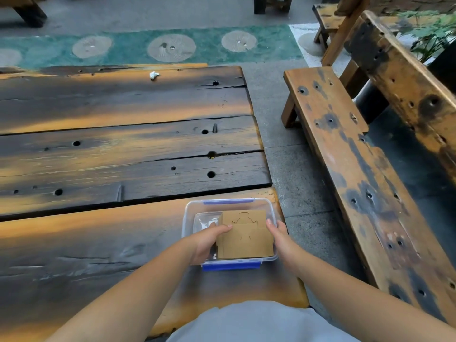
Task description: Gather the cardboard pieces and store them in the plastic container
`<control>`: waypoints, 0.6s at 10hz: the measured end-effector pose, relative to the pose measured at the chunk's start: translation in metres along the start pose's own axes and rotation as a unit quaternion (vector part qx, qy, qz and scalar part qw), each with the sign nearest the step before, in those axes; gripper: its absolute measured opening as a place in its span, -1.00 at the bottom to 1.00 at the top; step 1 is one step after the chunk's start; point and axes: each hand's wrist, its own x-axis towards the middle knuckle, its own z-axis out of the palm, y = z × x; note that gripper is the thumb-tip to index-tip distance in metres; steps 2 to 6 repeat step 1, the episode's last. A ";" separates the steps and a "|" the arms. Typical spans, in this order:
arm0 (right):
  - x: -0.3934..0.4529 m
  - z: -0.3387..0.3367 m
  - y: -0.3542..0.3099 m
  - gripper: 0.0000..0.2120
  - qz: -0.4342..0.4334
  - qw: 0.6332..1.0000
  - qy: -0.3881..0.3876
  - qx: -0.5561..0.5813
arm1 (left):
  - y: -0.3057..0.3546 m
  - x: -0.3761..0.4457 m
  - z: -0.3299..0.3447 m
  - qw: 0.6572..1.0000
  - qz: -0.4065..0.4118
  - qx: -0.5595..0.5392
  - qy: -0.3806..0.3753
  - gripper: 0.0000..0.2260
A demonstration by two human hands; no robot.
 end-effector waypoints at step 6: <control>-0.003 -0.001 0.000 -0.11 -0.108 0.972 0.038 -0.205 | 0.002 -0.005 -0.002 0.979 0.073 0.160 0.106 -0.25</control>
